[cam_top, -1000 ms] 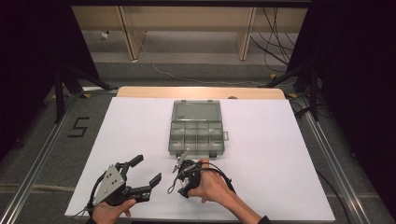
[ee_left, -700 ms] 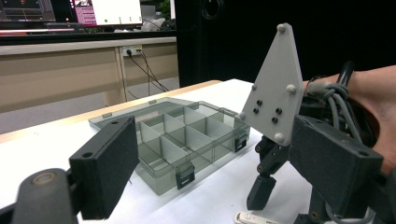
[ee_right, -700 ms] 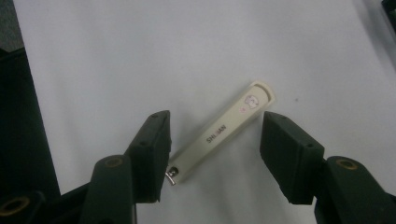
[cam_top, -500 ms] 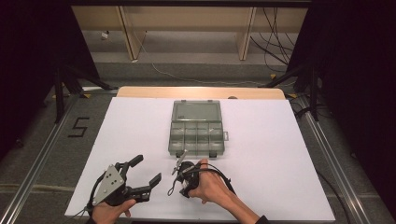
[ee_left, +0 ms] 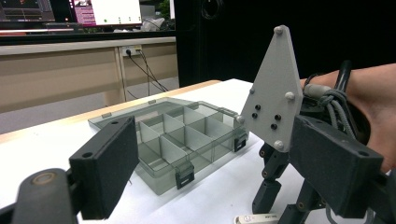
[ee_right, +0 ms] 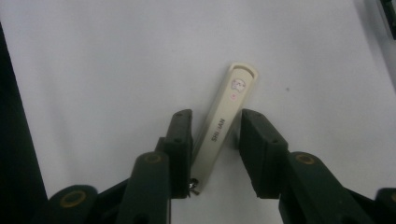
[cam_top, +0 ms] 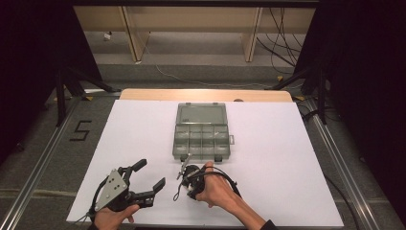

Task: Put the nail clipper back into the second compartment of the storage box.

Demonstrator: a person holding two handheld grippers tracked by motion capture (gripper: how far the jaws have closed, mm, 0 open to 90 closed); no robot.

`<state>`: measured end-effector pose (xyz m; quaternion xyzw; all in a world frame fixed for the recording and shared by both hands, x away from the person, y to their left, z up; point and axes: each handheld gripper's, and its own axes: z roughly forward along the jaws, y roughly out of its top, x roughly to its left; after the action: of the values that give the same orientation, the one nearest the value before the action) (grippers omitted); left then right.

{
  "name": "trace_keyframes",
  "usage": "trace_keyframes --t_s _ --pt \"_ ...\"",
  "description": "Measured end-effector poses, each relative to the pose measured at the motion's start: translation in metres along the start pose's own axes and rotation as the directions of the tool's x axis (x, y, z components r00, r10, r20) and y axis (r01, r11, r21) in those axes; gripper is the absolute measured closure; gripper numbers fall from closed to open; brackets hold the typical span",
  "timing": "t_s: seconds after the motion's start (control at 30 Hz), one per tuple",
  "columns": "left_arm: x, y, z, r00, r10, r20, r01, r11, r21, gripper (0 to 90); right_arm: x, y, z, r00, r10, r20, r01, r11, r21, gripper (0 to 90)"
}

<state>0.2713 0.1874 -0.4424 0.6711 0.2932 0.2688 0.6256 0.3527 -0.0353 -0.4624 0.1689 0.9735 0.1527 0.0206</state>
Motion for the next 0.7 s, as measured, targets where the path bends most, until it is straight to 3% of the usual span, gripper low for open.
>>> trace_keyframes --t_s 0.13,0.2,0.27,0.53,0.6,0.63,0.7 --pt "-0.0001 -0.0001 0.0000 1.0000 0.001 0.001 -0.001 1.0000 0.002 15.5 0.0010 0.0005 -0.0001 1.0000 -0.001 -0.003 0.001 0.9999 0.016 70.8" --pt "-0.0005 -0.0003 0.0000 1.0000 -0.002 0.000 0.002 1.0000 0.002 15.5 -0.0021 0.0006 -0.0007 0.9988 -0.049 0.010 0.048 0.9983 0.032 74.9" --pt "-0.0002 -0.0004 -0.0001 1.0000 -0.003 -0.001 0.003 1.0000 0.002 15.5 -0.0027 0.0009 -0.0009 0.9983 -0.058 0.007 0.057 0.9977 0.037 77.2" --pt "-0.0002 -0.0005 0.0003 1.0000 -0.002 0.001 0.002 1.0000 0.004 15.4 -0.0034 0.0001 -0.0024 0.9969 -0.078 0.005 0.078 0.9963 0.037 77.4" --pt "-0.0002 -0.0006 0.0002 1.0000 -0.004 0.001 0.004 1.0000 0.004 15.5 -0.0030 -0.0003 -0.0030 0.9973 -0.072 0.008 0.072 0.9969 0.033 77.4" --pt "0.0002 -0.0005 0.0001 1.0000 -0.004 -0.001 0.004 1.0000 0.004 15.5 -0.0022 -0.0008 -0.0072 0.9996 -0.027 -0.012 0.027 0.9996 -0.002 77.4" --pt "0.0003 -0.0005 0.0001 1.0000 -0.003 -0.001 0.003 1.0000 0.003 15.5 -0.0034 -0.0013 -0.0095 0.9996 -0.025 -0.011 0.025 0.9996 -0.014 77.4"
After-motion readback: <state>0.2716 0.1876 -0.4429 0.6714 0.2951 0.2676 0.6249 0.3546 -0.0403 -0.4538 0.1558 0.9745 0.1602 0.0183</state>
